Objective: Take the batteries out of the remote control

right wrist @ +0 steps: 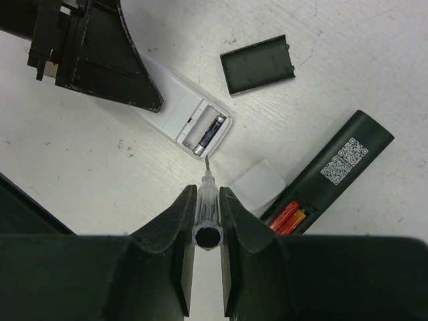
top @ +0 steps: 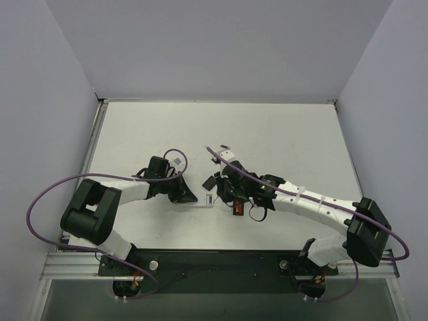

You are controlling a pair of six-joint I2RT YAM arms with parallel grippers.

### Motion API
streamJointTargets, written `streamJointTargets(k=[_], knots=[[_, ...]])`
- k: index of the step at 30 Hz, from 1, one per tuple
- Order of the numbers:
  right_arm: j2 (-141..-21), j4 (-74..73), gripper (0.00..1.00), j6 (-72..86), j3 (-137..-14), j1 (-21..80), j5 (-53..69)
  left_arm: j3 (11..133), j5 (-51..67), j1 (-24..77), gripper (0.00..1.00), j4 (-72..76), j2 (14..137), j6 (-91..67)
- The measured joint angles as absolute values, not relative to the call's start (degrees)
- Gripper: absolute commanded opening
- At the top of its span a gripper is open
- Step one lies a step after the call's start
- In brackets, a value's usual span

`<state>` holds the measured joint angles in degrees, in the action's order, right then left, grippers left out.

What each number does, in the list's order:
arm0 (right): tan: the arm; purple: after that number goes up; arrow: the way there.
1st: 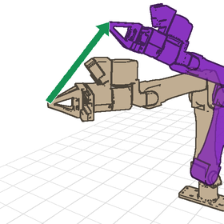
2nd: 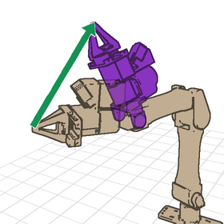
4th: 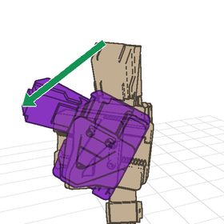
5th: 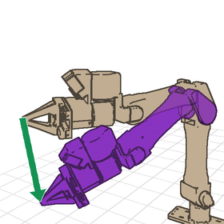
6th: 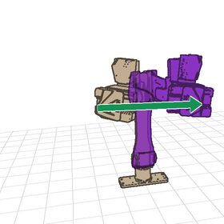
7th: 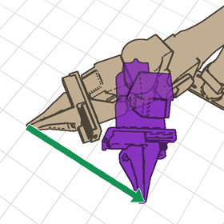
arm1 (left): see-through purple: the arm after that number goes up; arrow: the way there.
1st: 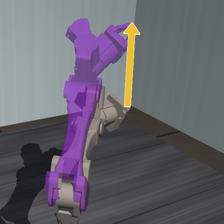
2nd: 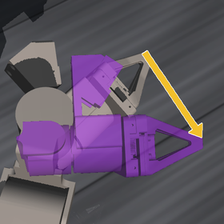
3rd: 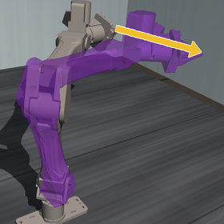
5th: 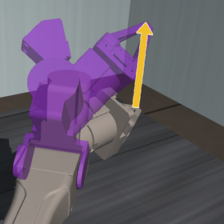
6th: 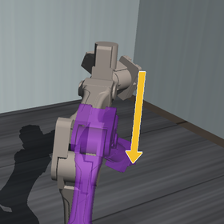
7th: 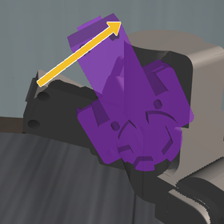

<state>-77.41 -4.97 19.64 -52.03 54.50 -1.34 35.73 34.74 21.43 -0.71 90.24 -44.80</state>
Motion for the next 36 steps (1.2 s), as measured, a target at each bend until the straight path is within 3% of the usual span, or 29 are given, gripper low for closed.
streamJointTargets(k=[36], knots=[[-82.8, -3.6, 0.00, 20.9, -54.6, 55.9, -5.1, 35.4, 35.0, 21.4, 0.00, -0.1, 90.2, -44.8]])
